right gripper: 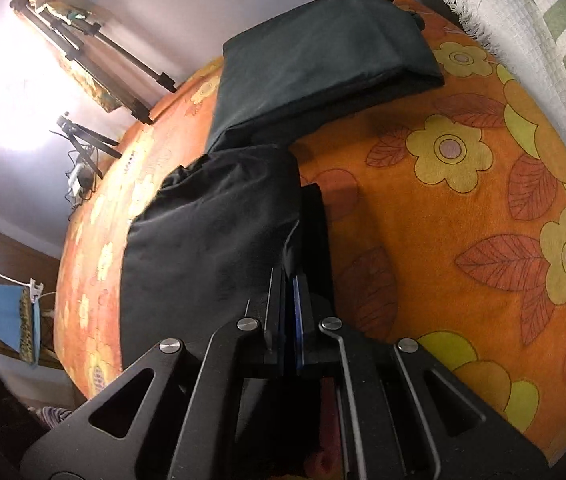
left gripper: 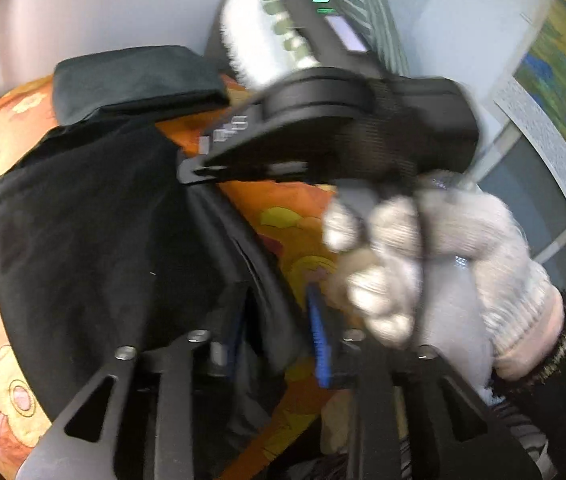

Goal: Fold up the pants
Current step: 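Lift the held trouser edge with both grippers and fold it over, then move both open grippers to the folded trousers' edge beside the grey cloth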

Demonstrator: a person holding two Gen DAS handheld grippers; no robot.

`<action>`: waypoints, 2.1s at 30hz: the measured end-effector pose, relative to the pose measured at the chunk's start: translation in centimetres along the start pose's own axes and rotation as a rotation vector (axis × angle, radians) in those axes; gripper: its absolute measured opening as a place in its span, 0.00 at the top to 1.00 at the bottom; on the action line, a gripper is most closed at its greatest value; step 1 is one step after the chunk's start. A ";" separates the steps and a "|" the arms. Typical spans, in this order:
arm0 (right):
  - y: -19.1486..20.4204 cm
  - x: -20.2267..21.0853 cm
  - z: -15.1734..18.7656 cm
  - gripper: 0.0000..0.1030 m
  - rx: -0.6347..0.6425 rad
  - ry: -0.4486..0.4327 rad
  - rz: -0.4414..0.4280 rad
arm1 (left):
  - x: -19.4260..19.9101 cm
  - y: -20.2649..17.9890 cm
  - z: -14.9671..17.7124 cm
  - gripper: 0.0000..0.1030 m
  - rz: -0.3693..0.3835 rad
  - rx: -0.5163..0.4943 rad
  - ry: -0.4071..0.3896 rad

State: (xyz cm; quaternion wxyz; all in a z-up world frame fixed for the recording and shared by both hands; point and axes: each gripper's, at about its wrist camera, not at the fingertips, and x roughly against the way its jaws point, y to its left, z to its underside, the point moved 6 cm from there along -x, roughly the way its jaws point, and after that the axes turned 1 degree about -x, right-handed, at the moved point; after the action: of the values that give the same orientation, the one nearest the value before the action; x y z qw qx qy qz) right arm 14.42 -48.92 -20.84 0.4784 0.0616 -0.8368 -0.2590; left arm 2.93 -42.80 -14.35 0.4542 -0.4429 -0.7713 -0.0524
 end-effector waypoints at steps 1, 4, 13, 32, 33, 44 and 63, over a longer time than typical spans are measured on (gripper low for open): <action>-0.2 -0.1 -0.1 0.96 0.003 -0.002 0.011 | -0.2 -0.8 0.4 0.71 0.000 -0.019 0.000; -1.0 0.4 -0.4 0.95 -0.010 -0.022 0.066 | 0.3 -1.3 0.7 0.71 0.000 -0.037 0.007; 1.0 7.1 -0.4 0.95 0.040 -0.153 0.052 | 7.0 0.9 2.6 0.68 -0.026 -0.081 -0.023; 3.7 5.9 10.9 0.91 0.101 0.075 0.031 | 8.8 13.7 1.7 0.68 -0.287 0.056 -0.073; 3.6 6.0 10.8 0.91 0.108 0.065 0.048 | 8.7 14.1 1.7 0.68 -0.284 0.074 -0.073; 1.8 5.7 9.5 0.91 0.179 0.028 0.225 | 5.1 17.2 -0.9 0.68 -0.356 0.118 -0.081; 2.0 8.3 6.5 0.47 0.199 -0.076 0.197 | 8.0 19.4 -0.6 0.63 -0.395 0.175 -0.079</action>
State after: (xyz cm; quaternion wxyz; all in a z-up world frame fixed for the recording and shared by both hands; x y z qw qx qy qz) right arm 4.83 -47.63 -16.13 0.4610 0.0165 -0.8778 -0.1288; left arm 15.91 -26.29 -14.26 0.4410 -0.2438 -0.8619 -0.0558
